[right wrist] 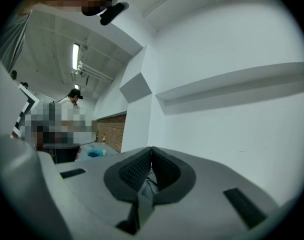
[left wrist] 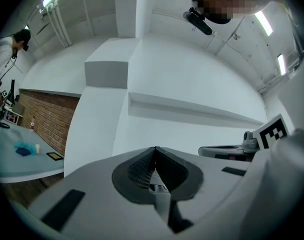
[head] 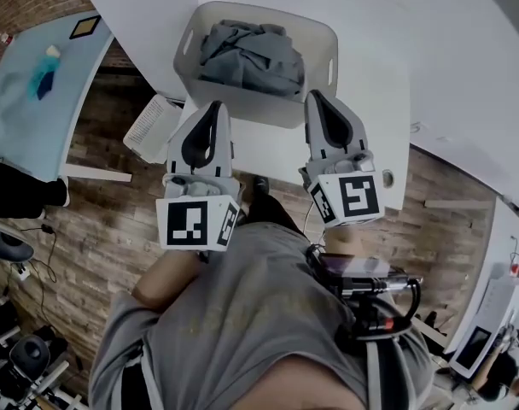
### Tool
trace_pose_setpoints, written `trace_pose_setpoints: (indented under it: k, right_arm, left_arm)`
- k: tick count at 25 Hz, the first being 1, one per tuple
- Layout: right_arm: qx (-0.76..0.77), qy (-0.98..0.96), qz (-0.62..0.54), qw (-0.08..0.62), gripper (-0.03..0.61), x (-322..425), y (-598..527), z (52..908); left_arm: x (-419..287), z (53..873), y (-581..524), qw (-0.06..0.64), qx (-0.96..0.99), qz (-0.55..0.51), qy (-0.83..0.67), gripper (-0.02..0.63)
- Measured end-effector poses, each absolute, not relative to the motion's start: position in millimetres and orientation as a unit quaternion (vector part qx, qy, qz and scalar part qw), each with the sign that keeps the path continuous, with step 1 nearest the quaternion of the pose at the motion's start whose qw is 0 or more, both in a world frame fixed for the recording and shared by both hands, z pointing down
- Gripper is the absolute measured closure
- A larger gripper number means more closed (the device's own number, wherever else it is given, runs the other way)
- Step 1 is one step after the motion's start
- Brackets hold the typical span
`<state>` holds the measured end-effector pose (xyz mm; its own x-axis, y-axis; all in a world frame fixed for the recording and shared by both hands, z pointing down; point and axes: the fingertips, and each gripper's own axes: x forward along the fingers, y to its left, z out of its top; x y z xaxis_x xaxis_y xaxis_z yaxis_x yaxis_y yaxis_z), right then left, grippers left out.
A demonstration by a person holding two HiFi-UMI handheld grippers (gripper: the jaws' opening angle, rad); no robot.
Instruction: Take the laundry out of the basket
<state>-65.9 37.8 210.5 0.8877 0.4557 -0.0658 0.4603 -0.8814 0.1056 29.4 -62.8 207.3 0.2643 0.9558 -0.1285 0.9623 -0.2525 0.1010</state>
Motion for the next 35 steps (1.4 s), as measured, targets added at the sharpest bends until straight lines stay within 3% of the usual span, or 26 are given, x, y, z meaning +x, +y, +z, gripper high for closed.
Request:
trace_pose_setpoints:
  k: [25, 31, 35]
  right_arm:
    - [0.986, 0.158, 0.009, 0.047, 0.566, 40, 148, 203]
    - [0.99, 0.123, 0.056, 0.042, 0.446, 71, 167, 233]
    - [0.99, 0.089, 0.099, 0.036, 0.291, 86, 172, 258]
  left_arm:
    - [101, 188, 60, 0.08, 0.793, -0.005, 0.604, 0.604]
    - [117, 189, 88, 0.082, 0.789, 0.01, 0.609, 0.604]
    - [127, 196, 105, 0.086, 0.787, 0.03, 0.61, 0.604]
